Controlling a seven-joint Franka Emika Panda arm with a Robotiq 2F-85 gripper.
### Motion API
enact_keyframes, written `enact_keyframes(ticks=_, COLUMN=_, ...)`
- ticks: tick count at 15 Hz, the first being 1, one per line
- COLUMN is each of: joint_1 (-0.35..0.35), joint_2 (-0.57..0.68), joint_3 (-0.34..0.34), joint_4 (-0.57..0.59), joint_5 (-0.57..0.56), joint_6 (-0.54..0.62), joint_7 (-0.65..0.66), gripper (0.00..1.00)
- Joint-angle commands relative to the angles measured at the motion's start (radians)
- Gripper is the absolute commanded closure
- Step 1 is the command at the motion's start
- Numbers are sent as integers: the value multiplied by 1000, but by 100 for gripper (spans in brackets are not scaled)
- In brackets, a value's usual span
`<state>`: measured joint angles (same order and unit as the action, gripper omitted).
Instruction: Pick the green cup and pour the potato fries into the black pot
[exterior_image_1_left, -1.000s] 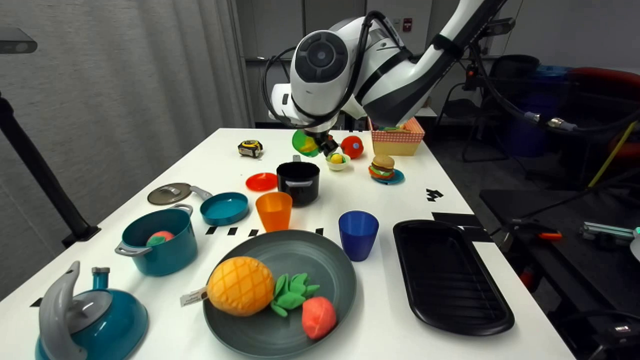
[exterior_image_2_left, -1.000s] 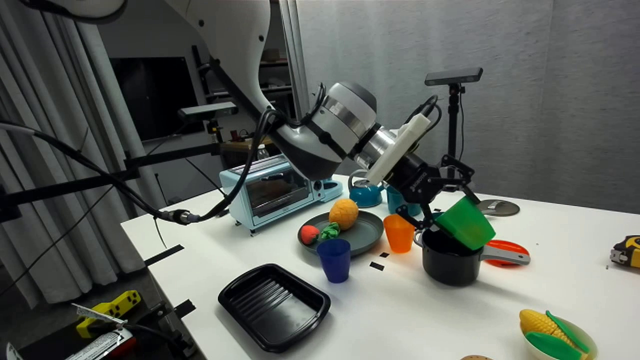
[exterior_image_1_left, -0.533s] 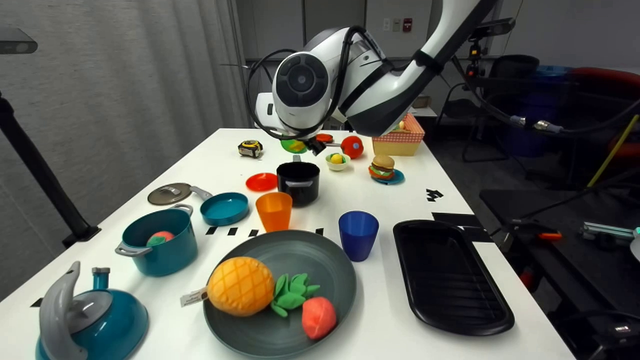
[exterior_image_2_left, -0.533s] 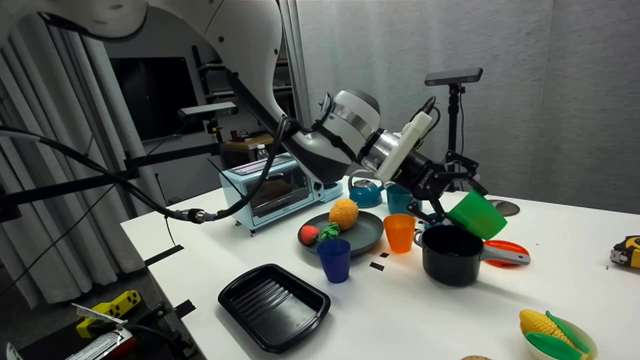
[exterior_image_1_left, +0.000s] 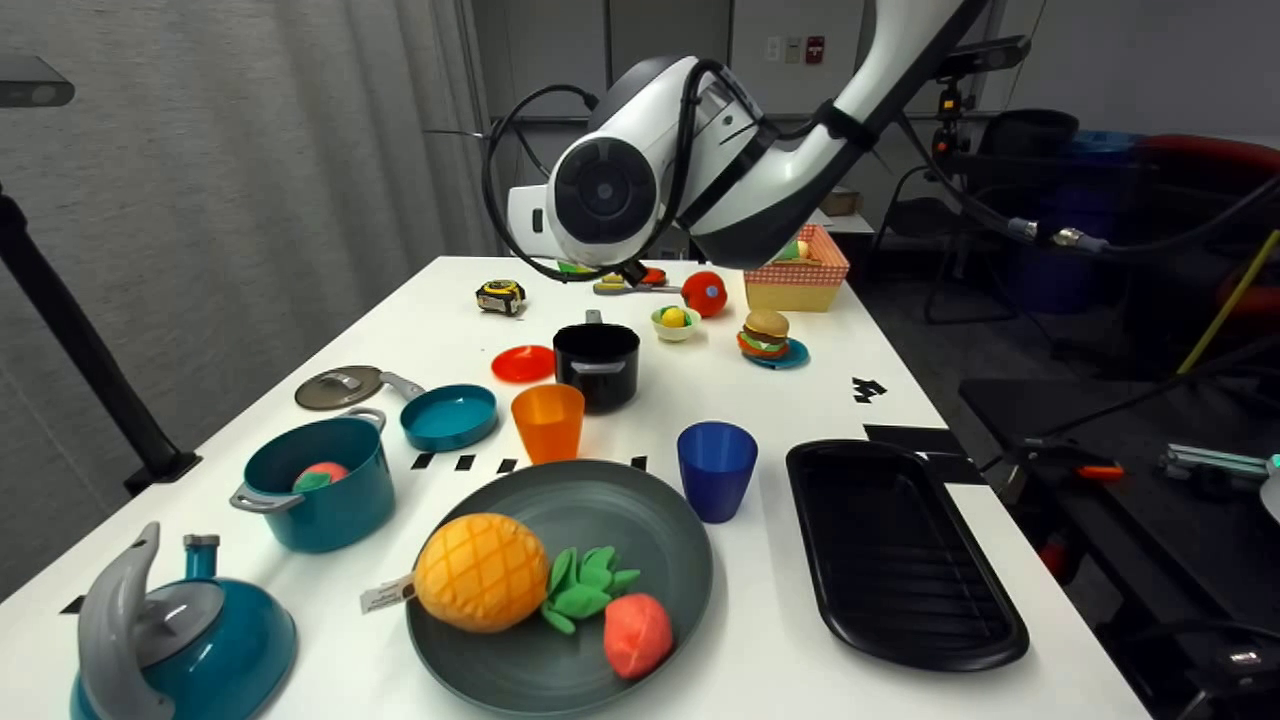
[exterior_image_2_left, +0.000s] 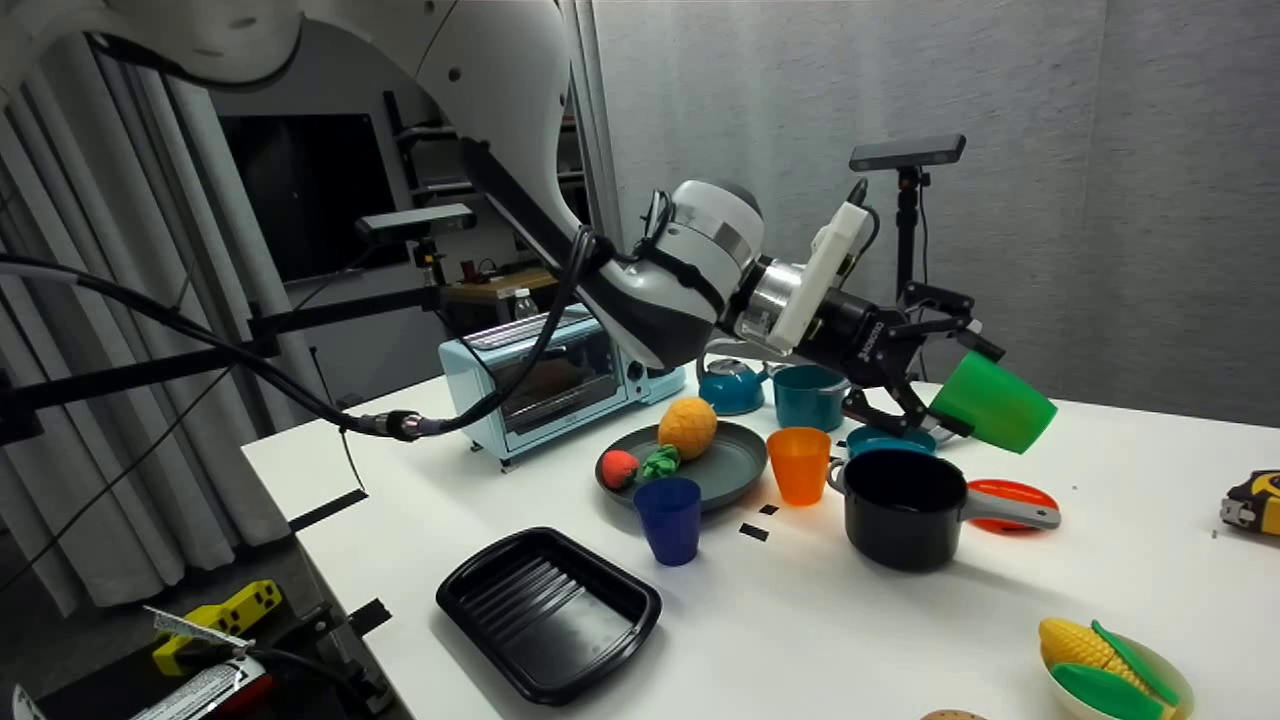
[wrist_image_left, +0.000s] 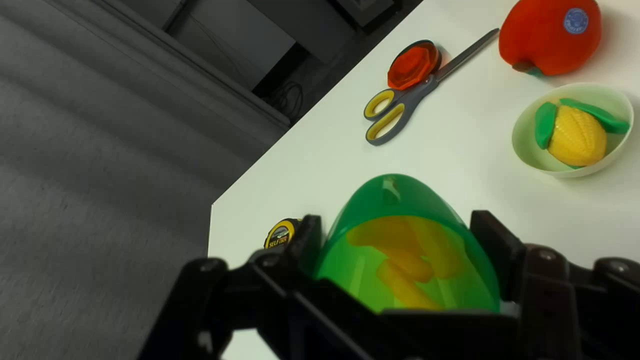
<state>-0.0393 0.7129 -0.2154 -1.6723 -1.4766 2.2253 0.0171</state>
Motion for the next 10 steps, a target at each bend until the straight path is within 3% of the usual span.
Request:
enact_keyframes(ticks=1, joint_1=-8, joint_2=-20, joint_3=25, joint_4=-22, joint_5=-71, joint_6=-57, joint_7=-12, gripper=48)
enact_keyframes(ticks=10, joint_1=1, joint_2=-22, joint_3=64, joint_4=-79, joint_5=-145, joint_6=-142, joint_7=16, gripper=48)
